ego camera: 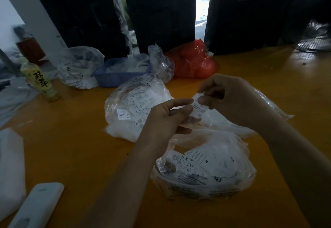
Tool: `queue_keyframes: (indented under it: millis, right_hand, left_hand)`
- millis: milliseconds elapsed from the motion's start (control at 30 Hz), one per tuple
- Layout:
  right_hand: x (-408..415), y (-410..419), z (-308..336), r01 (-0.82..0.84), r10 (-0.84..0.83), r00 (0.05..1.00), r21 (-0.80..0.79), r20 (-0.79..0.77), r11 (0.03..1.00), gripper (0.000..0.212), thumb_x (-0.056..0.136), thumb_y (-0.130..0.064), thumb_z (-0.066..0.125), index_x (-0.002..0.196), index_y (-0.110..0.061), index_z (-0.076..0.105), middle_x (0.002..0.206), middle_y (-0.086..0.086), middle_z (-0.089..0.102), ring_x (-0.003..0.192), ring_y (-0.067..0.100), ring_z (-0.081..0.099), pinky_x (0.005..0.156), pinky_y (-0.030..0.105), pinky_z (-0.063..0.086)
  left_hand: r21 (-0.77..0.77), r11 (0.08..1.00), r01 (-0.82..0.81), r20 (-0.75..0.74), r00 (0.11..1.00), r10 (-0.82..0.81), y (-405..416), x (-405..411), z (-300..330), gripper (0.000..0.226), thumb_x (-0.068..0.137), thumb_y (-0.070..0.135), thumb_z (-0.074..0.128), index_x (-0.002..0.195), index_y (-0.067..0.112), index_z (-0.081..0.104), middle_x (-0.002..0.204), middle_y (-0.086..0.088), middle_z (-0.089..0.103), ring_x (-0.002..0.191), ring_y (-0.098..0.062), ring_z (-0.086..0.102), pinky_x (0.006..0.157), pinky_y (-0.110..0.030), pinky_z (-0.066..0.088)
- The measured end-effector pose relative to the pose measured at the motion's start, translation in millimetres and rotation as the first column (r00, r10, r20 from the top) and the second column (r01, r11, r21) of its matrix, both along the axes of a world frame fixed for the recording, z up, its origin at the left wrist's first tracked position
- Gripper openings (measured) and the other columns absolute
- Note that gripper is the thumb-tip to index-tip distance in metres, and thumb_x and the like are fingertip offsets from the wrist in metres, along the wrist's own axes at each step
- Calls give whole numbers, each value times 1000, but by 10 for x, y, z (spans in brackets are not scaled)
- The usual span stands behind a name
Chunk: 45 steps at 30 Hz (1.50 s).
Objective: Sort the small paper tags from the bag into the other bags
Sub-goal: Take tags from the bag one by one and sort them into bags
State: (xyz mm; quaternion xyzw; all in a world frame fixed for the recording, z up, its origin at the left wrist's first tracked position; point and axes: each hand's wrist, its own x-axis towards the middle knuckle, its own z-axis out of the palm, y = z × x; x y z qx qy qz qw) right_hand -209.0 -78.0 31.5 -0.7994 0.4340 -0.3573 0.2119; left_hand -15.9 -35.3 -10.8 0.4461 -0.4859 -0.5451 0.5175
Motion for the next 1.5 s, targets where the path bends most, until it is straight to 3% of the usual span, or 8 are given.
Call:
queue_keyframes:
  millis: [133,433,600,733,867,1067,1167,1500]
  right_hand:
    - [1,2,-2,-31,31,999,37,11,999,23,84,-28,78,94,-39,61,81,-27,70,72,-4,69,62,6,48]
    - [71,-31,-102,-3,-8,993,92,119,996,9,87,-32,76,92,-28,69,83,-21,71,72,1,69,63,9,52]
    - [65,6,-97,-70,59,995,143,78,987,14,83,-44,76,94,-39,69,82,-28,71,72,-5,68,58,4,47]
    - [46,-40,-139,-47,35,996,160,82,986,14,90,-24,75,96,-34,68,80,-18,75,73,10,73,65,29,61]
    - [36,-65,-153,-46,23,992,189,124,981,13,92,-16,73,92,-29,68,77,-15,75,72,3,72,65,14,57]
    - [56,-34,-136,-95,80,994,212,79,973,7,84,-39,76,87,-36,71,80,-12,75,74,8,72,71,32,63]
    - [67,-14,-127,-130,111,990,251,85,959,11,84,-28,80,90,-34,72,81,-6,76,75,20,73,75,52,62]
    - [-43,-59,-73,34,-69,984,206,165,978,13,83,-20,81,92,-23,71,79,-8,72,71,9,69,68,26,59]
  left_hand:
    - [-12,999,-36,16,999,37,-18,9,-22,13,94,23,76,102,31,82,85,-13,79,61,-13,70,53,-22,55]
    - [-20,996,-86,-7,996,85,-39,14,-59,16,98,21,71,113,22,75,81,-4,80,59,-5,69,42,-18,44]
    - [12,993,-115,-24,993,115,-68,33,-90,16,95,31,73,111,29,79,80,-3,78,55,-7,61,44,-20,43]
    - [15,993,-118,-25,993,118,-79,28,-96,18,96,29,73,113,27,78,83,-3,79,52,-7,60,43,-19,42]
    - [-12,996,-88,23,996,88,-67,13,-96,20,99,25,70,118,24,73,86,-3,81,51,-4,63,40,-18,42]
    - [-17,994,-110,44,993,111,-66,30,-96,15,97,33,71,110,31,79,79,-2,77,43,-10,44,38,-19,36]
    - [-11,995,-103,51,993,104,-62,24,-87,15,96,33,72,109,32,79,78,-1,75,49,-11,49,39,-20,37]
    - [4,989,-148,95,985,146,-77,91,-70,22,86,23,83,106,25,76,98,-2,82,98,-25,77,86,-40,61]
